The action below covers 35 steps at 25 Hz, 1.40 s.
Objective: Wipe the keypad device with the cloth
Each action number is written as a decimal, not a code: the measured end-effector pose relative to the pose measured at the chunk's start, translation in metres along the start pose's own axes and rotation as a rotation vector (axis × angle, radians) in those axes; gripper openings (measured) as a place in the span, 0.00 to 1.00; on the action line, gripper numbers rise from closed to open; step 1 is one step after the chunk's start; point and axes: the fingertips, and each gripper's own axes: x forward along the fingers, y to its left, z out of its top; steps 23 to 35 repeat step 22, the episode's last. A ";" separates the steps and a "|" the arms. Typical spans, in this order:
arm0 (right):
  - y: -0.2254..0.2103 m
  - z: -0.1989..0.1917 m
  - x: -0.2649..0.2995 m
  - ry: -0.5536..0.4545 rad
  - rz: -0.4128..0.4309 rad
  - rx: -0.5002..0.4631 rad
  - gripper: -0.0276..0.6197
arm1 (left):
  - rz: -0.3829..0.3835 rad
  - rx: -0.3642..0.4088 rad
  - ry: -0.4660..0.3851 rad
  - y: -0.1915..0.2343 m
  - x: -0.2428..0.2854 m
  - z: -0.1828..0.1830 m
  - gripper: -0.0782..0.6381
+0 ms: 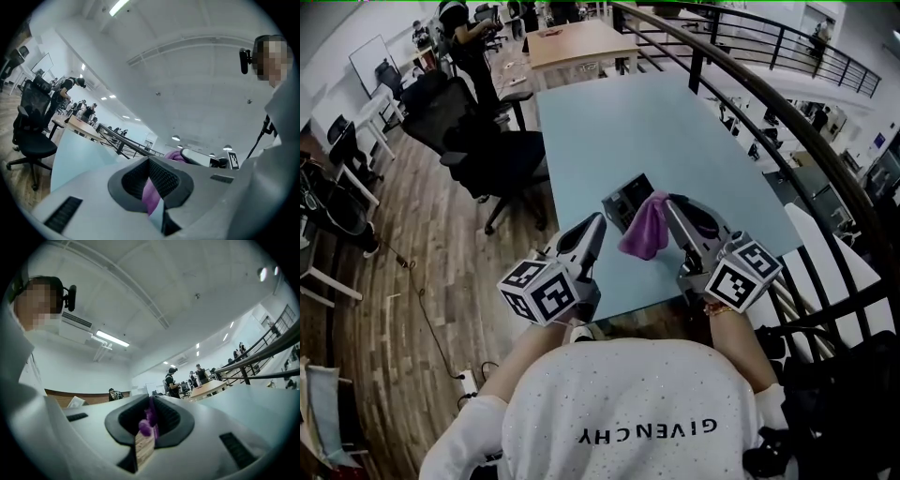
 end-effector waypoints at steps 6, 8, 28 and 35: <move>-0.004 -0.018 -0.011 0.051 -0.024 0.028 0.09 | 0.044 0.002 -0.014 -0.001 -0.013 -0.004 0.11; -0.003 -0.021 -0.014 0.058 -0.027 0.025 0.09 | 0.050 0.005 -0.015 -0.002 -0.017 -0.006 0.11; 0.006 -0.023 -0.016 0.081 -0.032 -0.011 0.09 | 0.065 0.003 -0.037 -0.004 -0.033 -0.005 0.11; 0.006 -0.023 -0.016 0.081 -0.032 -0.011 0.09 | 0.065 0.003 -0.037 -0.004 -0.033 -0.005 0.11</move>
